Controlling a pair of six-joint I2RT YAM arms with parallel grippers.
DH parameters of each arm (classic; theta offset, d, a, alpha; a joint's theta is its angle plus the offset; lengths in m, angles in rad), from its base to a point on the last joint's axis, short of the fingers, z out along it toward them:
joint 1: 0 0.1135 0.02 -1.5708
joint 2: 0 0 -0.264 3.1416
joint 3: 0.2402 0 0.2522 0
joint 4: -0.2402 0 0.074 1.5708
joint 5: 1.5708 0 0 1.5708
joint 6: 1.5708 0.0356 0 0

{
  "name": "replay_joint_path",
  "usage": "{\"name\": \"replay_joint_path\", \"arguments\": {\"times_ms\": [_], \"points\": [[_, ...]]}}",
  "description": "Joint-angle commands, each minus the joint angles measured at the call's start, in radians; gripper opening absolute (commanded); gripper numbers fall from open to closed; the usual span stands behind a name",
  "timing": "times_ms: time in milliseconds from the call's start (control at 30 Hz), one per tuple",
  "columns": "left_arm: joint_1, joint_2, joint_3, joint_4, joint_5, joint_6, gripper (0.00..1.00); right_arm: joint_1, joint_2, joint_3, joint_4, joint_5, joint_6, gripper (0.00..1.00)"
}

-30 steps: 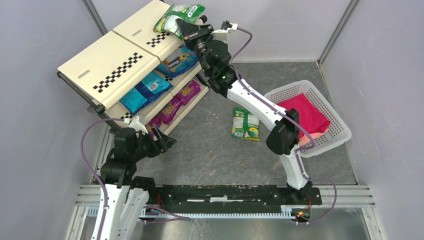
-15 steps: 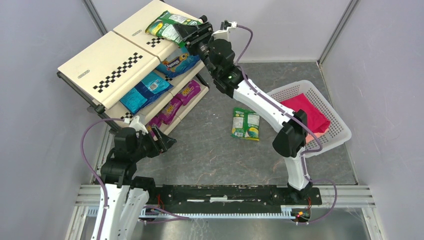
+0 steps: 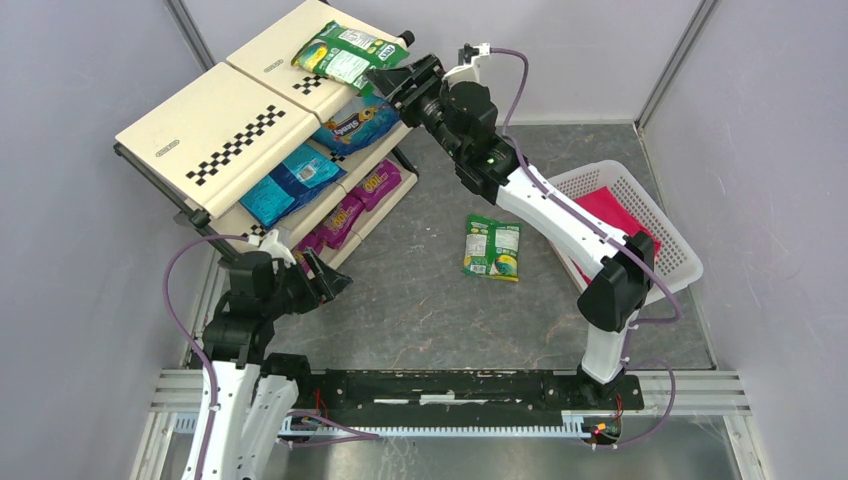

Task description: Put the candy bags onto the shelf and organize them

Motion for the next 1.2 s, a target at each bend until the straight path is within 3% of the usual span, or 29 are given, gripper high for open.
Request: {"name": "replay_joint_path", "arguments": {"times_ms": [0, 233, 300, 633, 1167], "points": [[0.012, 0.007, -0.002, 0.031, 0.023, 0.064, 0.76, -0.008, -0.034, -0.015, 0.015, -0.047, -0.024, 0.58], [0.016, 0.005, -0.001, 0.032, 0.025, 0.066, 0.76, -0.009, 0.006, -0.007, 0.093, -0.087, 0.0, 0.08], [0.016, 0.005, -0.003, 0.031, 0.025, 0.066, 0.75, -0.009, 0.011, -0.008, 0.125, -0.077, -0.007, 0.01], [0.027, 0.012, -0.004, 0.034, 0.035, 0.07, 0.76, -0.002, 0.239, 0.272, 0.171, -0.131, -0.028, 0.01], [0.051, 0.026, -0.007, 0.034, 0.059, 0.084, 0.76, 0.055, 0.275, 0.303, 0.197, 0.029, -0.133, 0.01]]}}
